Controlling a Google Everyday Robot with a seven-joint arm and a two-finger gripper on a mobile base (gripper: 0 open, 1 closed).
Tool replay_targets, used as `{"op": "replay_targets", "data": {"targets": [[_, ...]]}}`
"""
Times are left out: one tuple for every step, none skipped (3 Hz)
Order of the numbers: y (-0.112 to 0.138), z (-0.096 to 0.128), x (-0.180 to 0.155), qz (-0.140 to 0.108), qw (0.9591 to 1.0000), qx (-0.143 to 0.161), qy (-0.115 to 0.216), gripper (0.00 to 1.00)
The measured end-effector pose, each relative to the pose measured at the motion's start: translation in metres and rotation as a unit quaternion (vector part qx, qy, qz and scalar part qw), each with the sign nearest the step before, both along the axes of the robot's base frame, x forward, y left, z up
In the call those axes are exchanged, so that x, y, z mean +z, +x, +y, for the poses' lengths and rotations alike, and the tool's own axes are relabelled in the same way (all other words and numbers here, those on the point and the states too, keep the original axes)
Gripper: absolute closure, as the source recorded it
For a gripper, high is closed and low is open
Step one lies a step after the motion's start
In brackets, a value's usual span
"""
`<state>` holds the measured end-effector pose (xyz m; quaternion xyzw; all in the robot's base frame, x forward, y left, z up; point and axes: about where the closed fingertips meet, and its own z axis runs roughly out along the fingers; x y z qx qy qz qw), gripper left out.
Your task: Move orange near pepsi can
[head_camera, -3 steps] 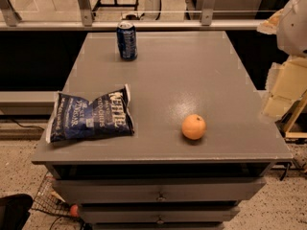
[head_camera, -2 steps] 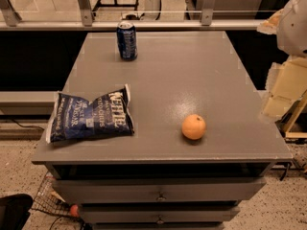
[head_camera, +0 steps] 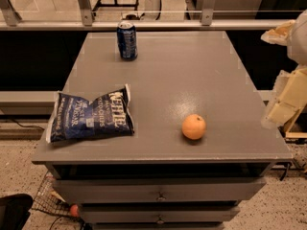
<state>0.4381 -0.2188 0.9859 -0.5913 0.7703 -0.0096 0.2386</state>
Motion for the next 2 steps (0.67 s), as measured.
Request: {"op": "replay_targets", "data": {"targets": [[0.003,-0.006,-0.012,-0.007,0.9981,0.008,0.061,0.0],[0.007,-0.008,-0.03,-0.015,0.9911,0.02,0.13,0.0]]}}
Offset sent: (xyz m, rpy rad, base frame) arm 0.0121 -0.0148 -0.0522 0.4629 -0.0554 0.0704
